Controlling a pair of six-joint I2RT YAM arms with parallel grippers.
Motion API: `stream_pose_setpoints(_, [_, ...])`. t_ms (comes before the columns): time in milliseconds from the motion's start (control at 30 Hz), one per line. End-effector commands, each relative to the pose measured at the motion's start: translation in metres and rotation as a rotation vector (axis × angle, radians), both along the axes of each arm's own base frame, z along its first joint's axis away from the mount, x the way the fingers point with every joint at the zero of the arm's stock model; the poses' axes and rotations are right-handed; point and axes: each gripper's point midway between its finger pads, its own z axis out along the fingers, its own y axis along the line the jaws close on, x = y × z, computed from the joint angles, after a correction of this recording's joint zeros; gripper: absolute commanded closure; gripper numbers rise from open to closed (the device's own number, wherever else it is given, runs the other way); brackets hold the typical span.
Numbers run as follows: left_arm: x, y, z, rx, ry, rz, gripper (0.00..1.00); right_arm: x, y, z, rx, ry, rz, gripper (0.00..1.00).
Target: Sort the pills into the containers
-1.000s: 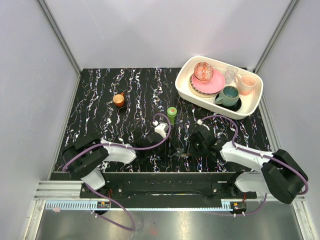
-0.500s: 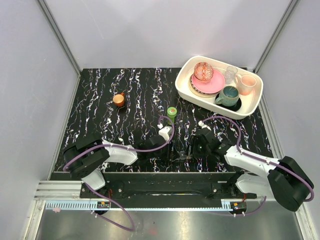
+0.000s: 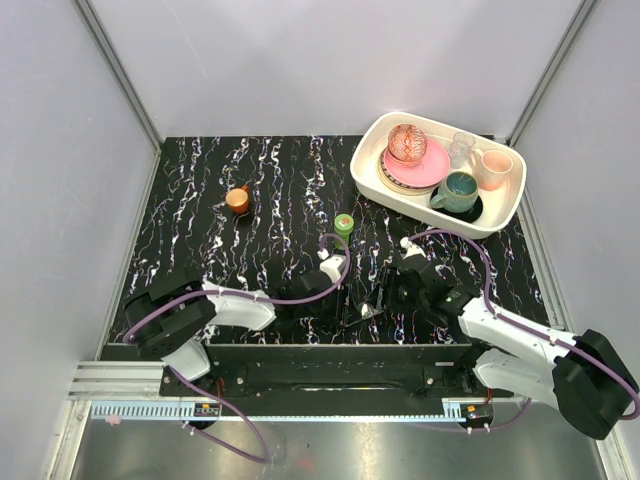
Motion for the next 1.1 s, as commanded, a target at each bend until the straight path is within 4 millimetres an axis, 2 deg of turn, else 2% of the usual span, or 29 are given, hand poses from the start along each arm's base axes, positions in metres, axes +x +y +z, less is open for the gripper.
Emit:
stream_pose_setpoints(0, [-0.022, 0.005, -0.004, 0.058, 0.049, -0.066, 0.48, 0.008, 0.027, 0.033, 0.141, -0.069, 0.049, 0.42])
stream_pose_setpoints(333, [-0.014, 0.007, 0.025, 0.05, -0.006, -0.05, 0.36, 0.006, 0.019, 0.02, 0.095, -0.039, 0.02, 0.41])
stream_pose_setpoints(467, [-0.011, 0.01, 0.038, 0.045, -0.032, -0.036, 0.33, 0.004, 0.016, 0.013, 0.076, -0.019, 0.012, 0.41])
stream_pose_setpoints(667, [-0.007, 0.016, 0.054, 0.042, -0.063, -0.015, 0.32, 0.006, 0.013, 0.015, 0.077, -0.026, -0.008, 0.41])
stream_pose_setpoints(800, [-0.007, 0.025, 0.064, 0.048, -0.077, 0.002, 0.3, 0.007, 0.011, 0.017, 0.073, -0.033, -0.018, 0.41])
stream_pose_setpoints(833, [-0.002, 0.027, 0.072, 0.039, -0.101, 0.032, 0.28, 0.008, 0.011, 0.018, 0.074, -0.034, -0.023, 0.41])
stream_pose_setpoints(900, [-0.002, 0.035, 0.072, 0.065, -0.101, 0.049, 0.25, 0.009, 0.011, 0.019, 0.073, -0.04, -0.026, 0.41])
stream_pose_setpoints(1067, [0.006, 0.061, 0.087, 0.084, -0.139, 0.157, 0.18, 0.012, 0.008, 0.027, 0.056, -0.077, -0.013, 0.4])
